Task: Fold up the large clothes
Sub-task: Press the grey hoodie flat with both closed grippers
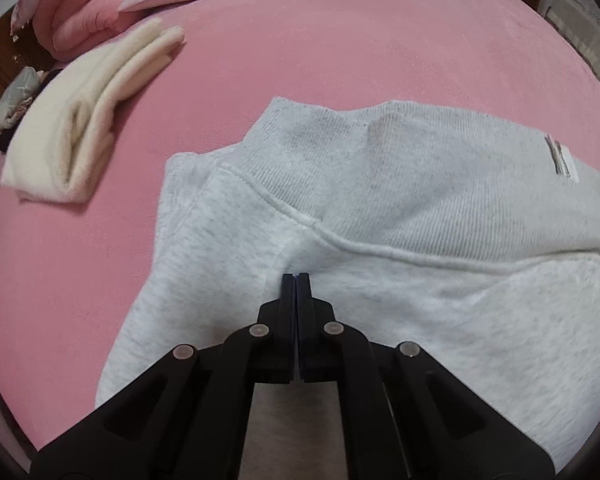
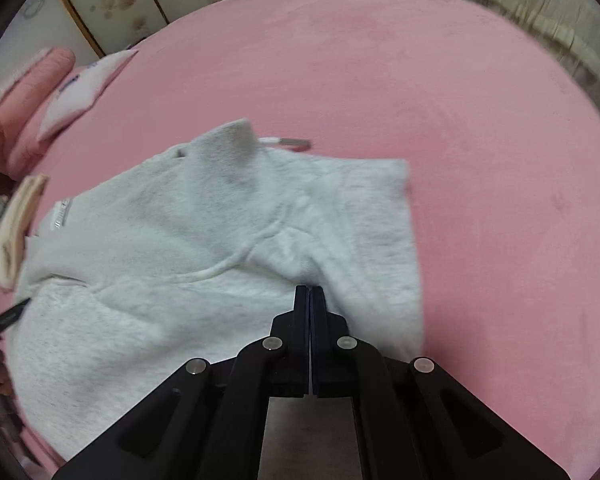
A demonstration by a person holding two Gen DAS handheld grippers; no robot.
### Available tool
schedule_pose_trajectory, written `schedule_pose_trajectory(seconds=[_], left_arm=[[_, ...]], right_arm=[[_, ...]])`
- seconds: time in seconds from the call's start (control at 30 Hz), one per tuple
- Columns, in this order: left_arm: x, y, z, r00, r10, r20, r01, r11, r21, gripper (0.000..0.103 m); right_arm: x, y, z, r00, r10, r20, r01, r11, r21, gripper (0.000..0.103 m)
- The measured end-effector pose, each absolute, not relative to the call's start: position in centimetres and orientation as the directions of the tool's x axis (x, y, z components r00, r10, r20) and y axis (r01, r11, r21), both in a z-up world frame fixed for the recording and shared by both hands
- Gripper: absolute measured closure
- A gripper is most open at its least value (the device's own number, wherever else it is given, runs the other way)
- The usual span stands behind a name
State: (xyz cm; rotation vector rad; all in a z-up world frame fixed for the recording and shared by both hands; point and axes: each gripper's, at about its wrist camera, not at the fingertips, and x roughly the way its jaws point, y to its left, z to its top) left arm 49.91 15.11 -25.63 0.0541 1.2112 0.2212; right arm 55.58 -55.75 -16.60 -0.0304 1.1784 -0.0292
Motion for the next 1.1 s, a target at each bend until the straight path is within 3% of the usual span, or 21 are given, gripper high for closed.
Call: schedule_pose_trajectory(seconds=[0.17,0.23,0.4,0.47,0.57,0.67,0.83,0.93,1.0,1.1], left_arm=[[48.2,14.1,-23.2,0.356,0.312,-0.881,-0.073,0.949,0.307,0.102],[46.8,13.7,-20.1,0.409,0.204,-0.889,-0.055,0.978,0.199,0.102],[43.3,10.2,-15.5,0.422,-0.173,-0.890,0.050,0.985,-0.167,0.102],[42.8,7.9,-15.4,0.386,-0.240,-0.891,0.102,0.971,-0.217,0.102],[42.3,5.0,-17.2,0.344,-0.254,-0.904,0.133,0.966,-0.221,0.102],[41.3,3.7,-20.8,0.246,-0.190,-0.951,0.075,0.981,-0.177,0.102],[40.6,3.2,-23.2,0.242,-0.148,-0.959,0.039,0.989,-0.143,0.102],[41.0,2.5,-23.5,0.250,-0.099,-0.963,0.061,0.994,-0.086,0.102],[40.7,3.0,-23.1,0.272,-0.121,-0.955,0.024,0.993,-0.119,0.102],[39.3,4.8,-22.6,0.363,-0.140,-0.921,-0.054,0.984,-0.171,0.102]], right_arm=[[53.1,-56.4,-12.8,0.408,-0.191,-0.893,0.043,0.981,-0.190,0.103],[51.6,-56.5,-10.4,0.452,-0.144,-0.880,0.046,0.989,-0.138,0.103],[47.6,-55.0,-7.1,0.457,0.216,-0.863,-0.085,0.976,0.199,0.103],[46.0,-53.1,-6.9,0.442,0.341,-0.830,-0.174,0.940,0.294,0.103],[44.2,-50.3,-8.0,0.376,0.458,-0.806,-0.262,0.886,0.381,0.103],[42.8,-49.0,-11.0,0.299,0.470,-0.830,-0.266,0.877,0.401,0.103],[41.1,-52.3,-15.7,0.258,0.496,-0.829,-0.130,0.868,0.479,0.103],[40.1,-54.1,-15.5,0.257,0.460,-0.850,-0.187,0.886,0.423,0.103],[40.7,-53.9,-15.1,0.262,0.415,-0.871,-0.236,0.903,0.359,0.103],[40.4,-55.7,-14.6,0.267,0.433,-0.861,-0.250,0.894,0.372,0.103]])
